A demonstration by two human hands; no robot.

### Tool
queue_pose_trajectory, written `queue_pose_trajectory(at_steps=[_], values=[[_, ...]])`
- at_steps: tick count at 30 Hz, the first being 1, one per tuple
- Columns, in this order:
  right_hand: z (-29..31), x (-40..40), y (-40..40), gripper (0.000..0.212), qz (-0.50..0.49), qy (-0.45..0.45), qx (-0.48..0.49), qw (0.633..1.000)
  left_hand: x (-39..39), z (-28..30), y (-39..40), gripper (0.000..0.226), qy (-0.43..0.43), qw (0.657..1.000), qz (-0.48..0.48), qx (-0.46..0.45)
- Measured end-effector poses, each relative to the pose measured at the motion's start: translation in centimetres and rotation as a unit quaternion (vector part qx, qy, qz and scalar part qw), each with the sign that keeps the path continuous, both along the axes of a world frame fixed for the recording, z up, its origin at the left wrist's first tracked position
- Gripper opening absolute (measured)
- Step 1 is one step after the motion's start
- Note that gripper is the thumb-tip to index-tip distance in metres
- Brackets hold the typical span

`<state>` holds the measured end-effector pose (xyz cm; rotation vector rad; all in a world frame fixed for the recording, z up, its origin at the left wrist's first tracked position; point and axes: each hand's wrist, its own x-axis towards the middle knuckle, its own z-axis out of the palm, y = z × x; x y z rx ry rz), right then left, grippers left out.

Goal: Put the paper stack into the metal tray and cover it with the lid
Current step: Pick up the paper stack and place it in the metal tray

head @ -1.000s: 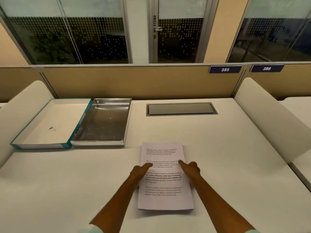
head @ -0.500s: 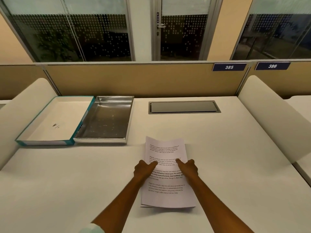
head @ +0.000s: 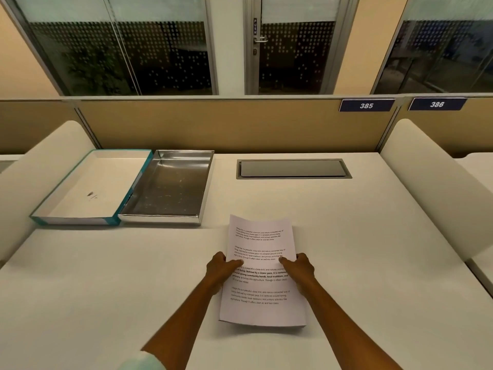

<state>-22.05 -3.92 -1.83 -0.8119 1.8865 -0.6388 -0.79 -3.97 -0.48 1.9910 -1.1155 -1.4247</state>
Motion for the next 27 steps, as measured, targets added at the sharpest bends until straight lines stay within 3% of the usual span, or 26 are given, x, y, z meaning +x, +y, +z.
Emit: queue_pose_trajectory(at_steps=[7,10,14,27], values=[[-0.2,-1.4,-0.1,0.018,0.026,0.011,0.024,0.999,0.2,-0.1,0.1,0.037,-0.091,0.996,0.013,0.006],[-0.2,-2.0,-0.2,0.023,0.029,-0.008,0.023,0.999,0.3,-0.5,0.2,0.043,-0.068,0.997,0.04,0.016],[0.0,-2.3,-0.2,0.005,0.025,-0.045,0.019,0.998,0.5,-0.3,0.5,0.038,-0.028,0.996,0.088,0.02],[2.9,0.5,-3.6,0.029,0.044,-0.054,-0.04,0.997,3.2,3.5,-1.5,0.023,0.002,0.991,0.128,-0.047]])
